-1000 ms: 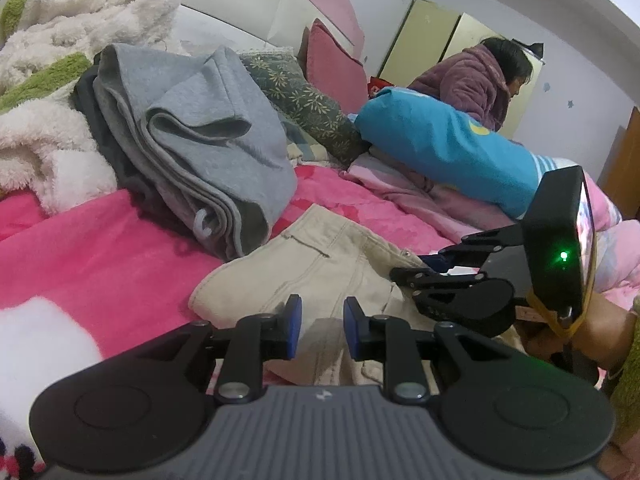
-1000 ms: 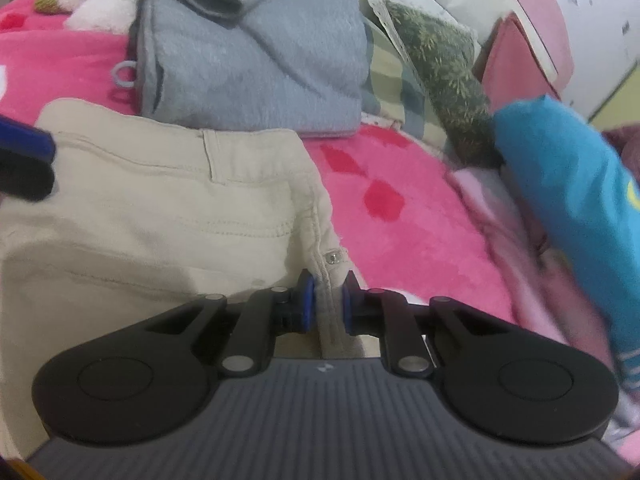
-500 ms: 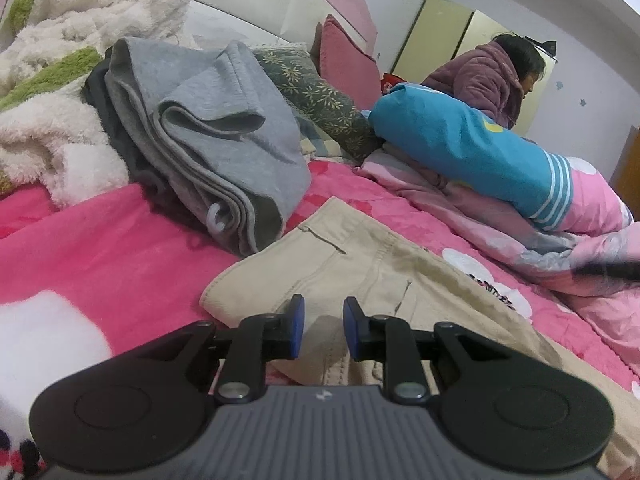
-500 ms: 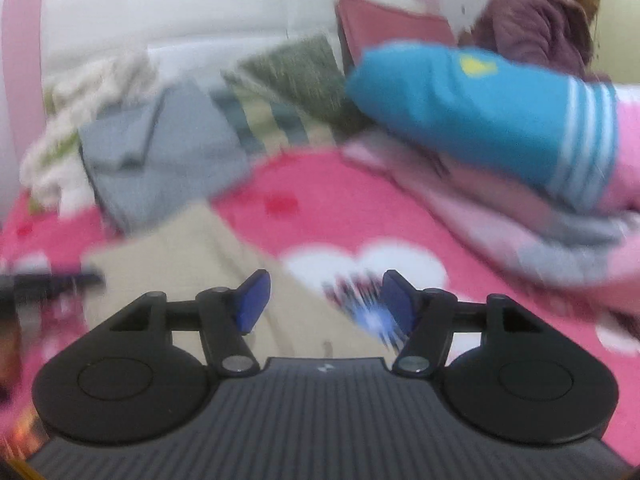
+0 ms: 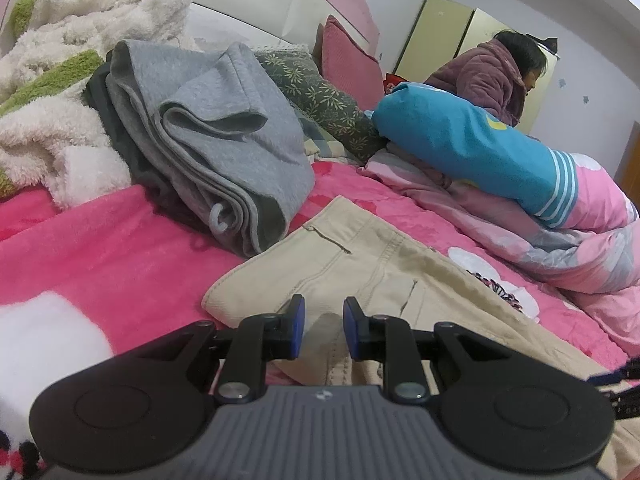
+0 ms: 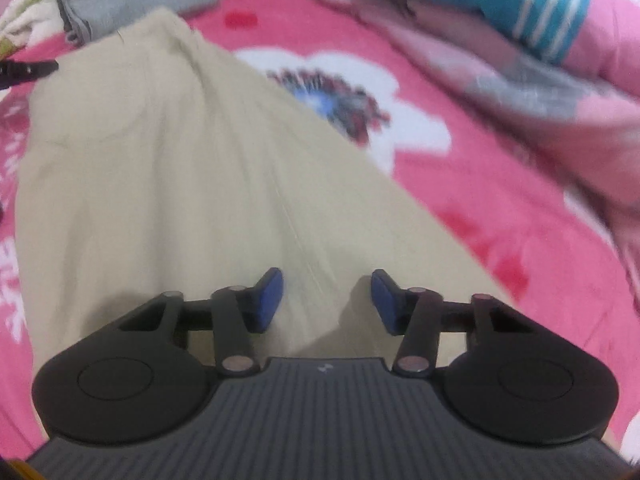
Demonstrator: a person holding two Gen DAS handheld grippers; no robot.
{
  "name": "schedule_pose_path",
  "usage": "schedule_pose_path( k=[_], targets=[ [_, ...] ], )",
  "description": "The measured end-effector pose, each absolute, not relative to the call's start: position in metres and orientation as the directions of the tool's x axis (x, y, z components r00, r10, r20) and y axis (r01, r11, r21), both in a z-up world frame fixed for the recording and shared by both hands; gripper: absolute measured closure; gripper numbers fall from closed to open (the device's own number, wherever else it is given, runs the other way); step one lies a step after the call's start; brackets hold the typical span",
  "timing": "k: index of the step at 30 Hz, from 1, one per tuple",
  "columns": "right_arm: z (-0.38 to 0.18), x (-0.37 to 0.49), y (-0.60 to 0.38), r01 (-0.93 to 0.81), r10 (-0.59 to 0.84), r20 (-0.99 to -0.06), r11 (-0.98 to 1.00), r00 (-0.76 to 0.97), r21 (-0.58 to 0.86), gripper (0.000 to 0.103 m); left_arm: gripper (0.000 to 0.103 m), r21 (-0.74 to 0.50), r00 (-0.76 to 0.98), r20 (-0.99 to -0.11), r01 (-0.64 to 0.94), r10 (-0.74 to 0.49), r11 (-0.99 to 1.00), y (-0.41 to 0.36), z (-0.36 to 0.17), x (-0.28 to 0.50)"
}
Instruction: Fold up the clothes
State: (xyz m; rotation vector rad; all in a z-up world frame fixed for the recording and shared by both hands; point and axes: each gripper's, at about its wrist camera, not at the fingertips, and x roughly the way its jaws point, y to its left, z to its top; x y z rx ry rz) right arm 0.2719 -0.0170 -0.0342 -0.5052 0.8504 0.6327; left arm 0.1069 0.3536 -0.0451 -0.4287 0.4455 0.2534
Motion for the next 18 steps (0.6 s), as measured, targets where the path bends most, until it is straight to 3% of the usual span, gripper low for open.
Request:
schedule_pose_path(
  k=[2,4,7,18],
  targets=[
    [-0.037,0.266,-0.022,-0.679,0.315,-0.807,0.721,0.499,-0.139,0.067,0.081,-0.342,0.873,-0.466,-0.328,0.144,0.881,0.354,-0.045,0.107],
    [-0.039,0.260,-0.017,-0.681,0.303,-0.801,0.712,0.516,-0.170,0.087,0.080,-0.339,0.873,-0.466,-0.329,0.146,0.881,0.354,-0.045,0.108],
    [-0.033,0.248,-0.007,-0.676,0.258,-0.781,0.687,0.569,-0.266,0.098,0.080,-0.333,0.872,-0.466,-0.331,0.151,0.883,0.352,-0.045,0.107],
    [0.004,0.264,0.004,-0.533,0.114,-0.632,0.662,0.767,-0.527,0.099,0.082,-0.332,0.871,-0.469,-0.332,0.151,0.883,0.354,-0.045,0.107]
  ],
)
